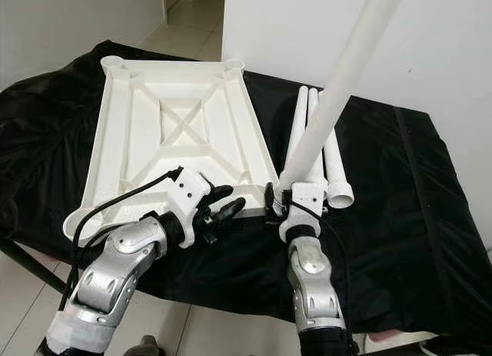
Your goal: Building children table
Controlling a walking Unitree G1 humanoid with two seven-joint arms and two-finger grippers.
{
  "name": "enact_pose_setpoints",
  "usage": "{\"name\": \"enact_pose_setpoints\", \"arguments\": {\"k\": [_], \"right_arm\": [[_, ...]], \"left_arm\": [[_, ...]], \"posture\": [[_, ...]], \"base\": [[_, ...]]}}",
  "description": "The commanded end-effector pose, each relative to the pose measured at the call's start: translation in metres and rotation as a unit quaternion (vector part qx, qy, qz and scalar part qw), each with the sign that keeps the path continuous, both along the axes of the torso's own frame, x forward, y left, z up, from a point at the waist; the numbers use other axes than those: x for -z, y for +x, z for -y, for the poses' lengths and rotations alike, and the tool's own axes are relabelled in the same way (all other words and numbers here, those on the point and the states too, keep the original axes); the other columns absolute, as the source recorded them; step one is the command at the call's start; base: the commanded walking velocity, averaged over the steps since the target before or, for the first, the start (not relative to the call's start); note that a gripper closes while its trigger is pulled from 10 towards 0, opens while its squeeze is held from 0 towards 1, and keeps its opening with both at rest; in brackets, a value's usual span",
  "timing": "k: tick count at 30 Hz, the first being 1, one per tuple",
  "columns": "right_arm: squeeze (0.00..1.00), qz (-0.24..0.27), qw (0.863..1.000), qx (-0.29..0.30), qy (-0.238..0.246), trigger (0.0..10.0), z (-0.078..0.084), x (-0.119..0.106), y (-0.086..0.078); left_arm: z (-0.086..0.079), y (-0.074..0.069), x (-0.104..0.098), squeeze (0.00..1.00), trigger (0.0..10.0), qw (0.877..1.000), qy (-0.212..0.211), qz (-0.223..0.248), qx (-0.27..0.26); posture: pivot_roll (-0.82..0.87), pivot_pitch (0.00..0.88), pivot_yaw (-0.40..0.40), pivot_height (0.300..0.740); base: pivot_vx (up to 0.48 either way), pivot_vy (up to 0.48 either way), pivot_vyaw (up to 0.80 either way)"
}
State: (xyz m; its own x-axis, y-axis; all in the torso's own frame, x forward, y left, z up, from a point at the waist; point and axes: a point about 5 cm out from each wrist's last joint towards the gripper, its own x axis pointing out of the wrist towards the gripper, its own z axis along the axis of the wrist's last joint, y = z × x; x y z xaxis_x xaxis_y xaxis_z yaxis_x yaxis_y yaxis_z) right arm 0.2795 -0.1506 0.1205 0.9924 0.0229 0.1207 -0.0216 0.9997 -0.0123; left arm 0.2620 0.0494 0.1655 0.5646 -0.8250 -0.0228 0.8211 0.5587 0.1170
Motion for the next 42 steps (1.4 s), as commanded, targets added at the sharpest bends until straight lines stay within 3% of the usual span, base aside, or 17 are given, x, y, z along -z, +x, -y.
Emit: {"name": "enact_pose_setpoints", "arguments": {"k": [1,6,14,19,24,28,32,34,35,36,42], "right_arm": [[0.0,0.015,1.0,-0.005,0.001,10.0,0.005,-0.003,-0.005],[0.0,0.024,0.999,-0.023,-0.002,10.0,0.005,-0.004,-0.012],[0.0,0.044,0.996,-0.06,-0.056,10.0,0.01,0.0,-0.034],[0.0,0.021,0.995,-0.067,-0.064,10.0,0.016,0.009,-0.046],[0.0,-0.007,0.998,0.003,-0.057,10.0,0.041,0.02,-0.057],[0.0,-0.013,0.997,0.037,-0.063,10.0,0.048,0.024,-0.057],[0.0,-0.016,0.997,0.068,-0.022,10.0,0.056,0.023,-0.052],[0.0,-0.02,0.996,0.082,0.038,10.0,0.058,0.021,-0.042],[0.0,-0.02,0.996,0.082,0.038,10.0,0.058,0.021,-0.042],[0.0,-0.025,0.993,0.087,0.079,10.0,0.058,0.022,-0.035],[0.0,-0.032,0.985,0.094,0.141,10.0,0.058,0.023,-0.02]], "left_arm": [[-0.006,0.009,0.0,0.0,10.0,0.995,-0.004,0.011,-0.103],[-0.006,0.01,0.001,0.0,10.0,0.995,-0.004,0.012,-0.103],[-0.006,0.01,0.001,0.0,10.0,0.995,-0.007,0.012,-0.103],[-0.007,0.01,0.001,0.0,10.0,0.995,-0.007,0.012,-0.101],[-0.006,0.01,0.001,0.0,10.0,0.995,-0.005,0.013,-0.096],[-0.004,0.011,0.001,0.0,10.0,0.996,-0.007,0.014,-0.093],[-0.003,0.013,0.0,0.0,10.0,0.996,-0.007,0.017,-0.09],[-0.003,0.015,-0.002,0.0,10.0,0.996,-0.007,0.02,-0.089],[-0.003,0.015,-0.002,0.0,10.0,0.996,-0.007,0.02,-0.089],[-0.003,0.016,-0.002,0.0,10.0,0.996,-0.007,0.022,-0.089],[-0.003,0.018,-0.004,0.0,10.0,0.995,-0.009,0.026,-0.093]], "posture": [[0.13,0.036,-0.077,0.74],[0.13,0.036,-0.077,0.74],[0.12,0.043,-0.072,0.74],[0.12,0.045,-0.069,0.74],[0.1,0.038,-0.059,0.74],[0.1,0.035,-0.056,0.74],[0.09,0.025,-0.05,0.74],[0.09,0.017,-0.051,0.74],[0.09,0.017,-0.051,0.74],[0.09,0.012,-0.052,0.74],[0.11,0.004,-0.055,0.74]], "base": [[0.0,0.0,0.0],[0.0,0.0,0.0],[0.0,0.0,0.0],[0.0,0.0,0.0],[0.0,0.0,0.0],[0.0,0.0,0.0],[0.0,0.0,0.0],[0.0,0.0,0.0],[0.0,0.0,0.0],[0.0,0.0,0.0],[0.0,0.0,0.0]]}}
